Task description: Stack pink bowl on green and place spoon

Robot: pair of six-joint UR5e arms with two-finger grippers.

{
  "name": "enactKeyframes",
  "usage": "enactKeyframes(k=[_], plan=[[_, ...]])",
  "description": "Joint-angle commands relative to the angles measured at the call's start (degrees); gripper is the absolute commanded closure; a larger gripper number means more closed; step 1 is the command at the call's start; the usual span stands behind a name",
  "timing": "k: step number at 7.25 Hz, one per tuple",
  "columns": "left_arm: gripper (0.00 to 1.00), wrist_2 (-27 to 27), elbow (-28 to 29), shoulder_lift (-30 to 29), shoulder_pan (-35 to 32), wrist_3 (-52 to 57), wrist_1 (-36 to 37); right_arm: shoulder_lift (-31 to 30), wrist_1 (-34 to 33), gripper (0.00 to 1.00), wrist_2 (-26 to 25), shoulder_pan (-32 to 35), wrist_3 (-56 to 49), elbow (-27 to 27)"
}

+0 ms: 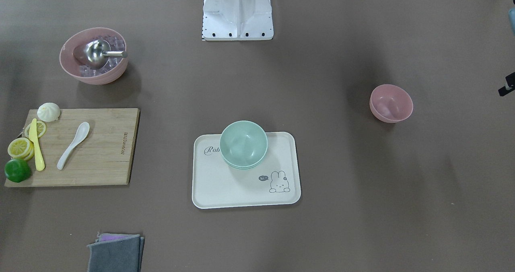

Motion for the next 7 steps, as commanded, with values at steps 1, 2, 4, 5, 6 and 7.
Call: enactKeyframes(k=[1,2,4,5,6,7], plan=[[0.02,0.1,0.1,0.0,0.0,0.1,-0.5,0.9,-0.2,0.0,4.5,0.0,1.4,0.6],[0.02,0.1,-0.1,0.0,0.1,0.0,-0.5,0.2,0.1,0.0,5.3,-0.1,1.5,0.9],[0.03,0.1,-0.3,-1.0,2.8,-2.3,-0.6,0.9,0.2,0.0,9.8,-0.9,5.8,0.9],[0.03,0.8,-0.3,-1.6,6.2,-12.6,-4.4,0.9,0.2,0.0,12.2,-1.8,6.3,1.8],[0.03,2.1,0.3,-0.2,10.1,-18.5,-12.5,1.0,0.2,0.0,14.9,-2.6,9.5,2.0],[0.06,3.8,0.4,0.3,15.2,-26.1,-17.6,1.8,0.3,0.0,15.6,-6.0,11.8,2.2]])
